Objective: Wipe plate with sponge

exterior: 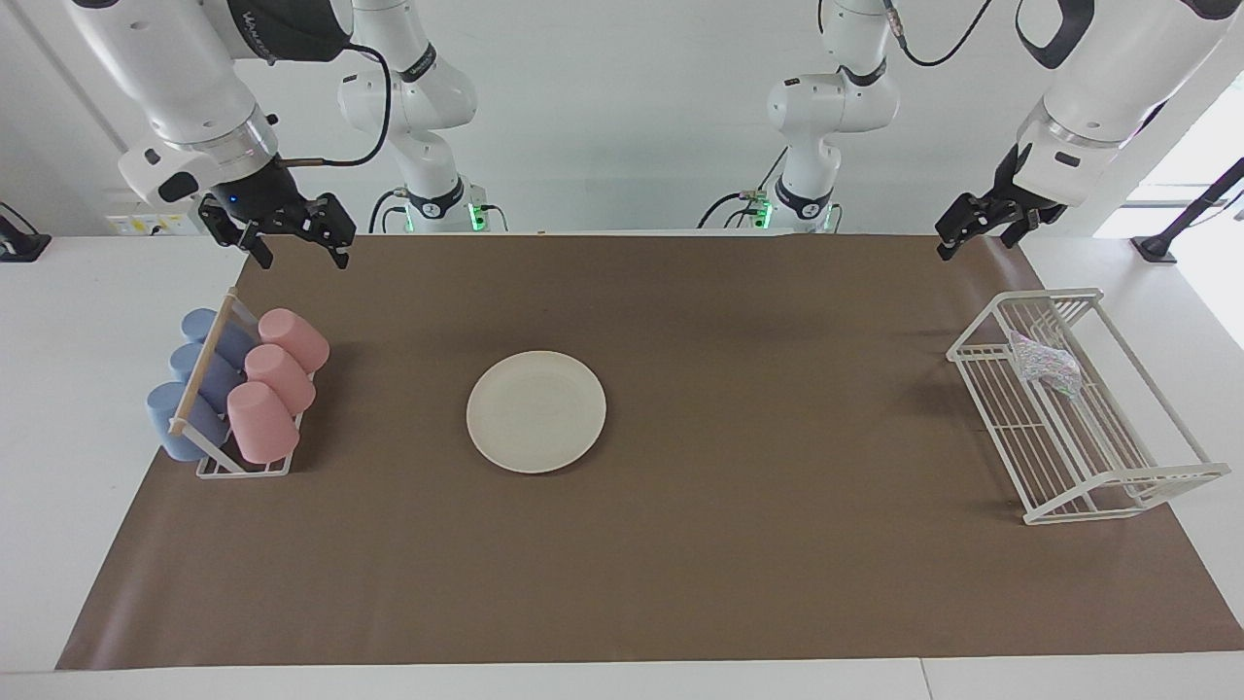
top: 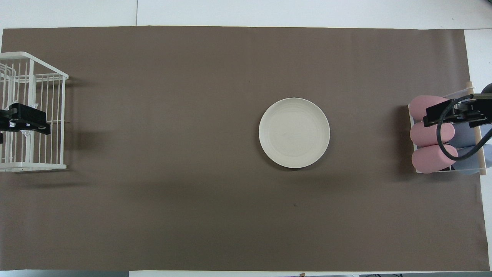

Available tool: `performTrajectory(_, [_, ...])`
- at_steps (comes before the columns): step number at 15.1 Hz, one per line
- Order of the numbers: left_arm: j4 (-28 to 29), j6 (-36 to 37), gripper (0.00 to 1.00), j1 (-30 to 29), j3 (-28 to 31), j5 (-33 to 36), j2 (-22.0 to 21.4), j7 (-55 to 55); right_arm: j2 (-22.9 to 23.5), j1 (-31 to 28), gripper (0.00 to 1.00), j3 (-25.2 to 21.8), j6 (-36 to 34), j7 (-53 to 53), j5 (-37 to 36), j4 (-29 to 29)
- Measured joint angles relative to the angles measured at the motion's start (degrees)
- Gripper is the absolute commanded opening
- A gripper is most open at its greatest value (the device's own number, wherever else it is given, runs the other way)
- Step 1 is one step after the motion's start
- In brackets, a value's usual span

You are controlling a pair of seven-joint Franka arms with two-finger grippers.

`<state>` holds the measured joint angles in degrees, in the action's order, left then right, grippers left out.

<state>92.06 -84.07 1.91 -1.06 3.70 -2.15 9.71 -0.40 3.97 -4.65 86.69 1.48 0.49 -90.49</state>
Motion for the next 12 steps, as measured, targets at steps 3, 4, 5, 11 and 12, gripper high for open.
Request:
performTrajectory(3, [3.3, -2.0, 1.0, 1.1, -0.5, 6.3, -0.7, 0.0, 0.0, 0.0, 1.0, 0.0, 0.0, 0.0, 0.0, 0.0])
performTrajectory(4, [4.1, -2.7, 1.0, 2.0, -0.5, 9.0, -0.5, 0.0, 0.0, 0.0, 1.0, 0.0, 0.0, 0.0, 0.0, 0.0])
performTrajectory(5, [4.8, -3.4, 1.0, 3.1, -0.6, 11.6, 0.0, 0.0, 0.0, 0.0, 1.0, 0.0, 0.0, 0.0, 0.0, 0.0])
performTrajectory(11, [6.0, -7.4, 1.0, 9.0, -1.0, 32.6, 11.5, 4.7, 0.0, 0.0, 1.0, 0.0, 0.0, 1.3, 0.0, 0.0])
performTrajectory(12, [6.0, -8.1, 1.0, 9.2, -1.0, 36.4, 13.5, 5.0, 0.0, 0.0, 1.0, 0.0, 0.0, 1.8, 0.0, 0.0])
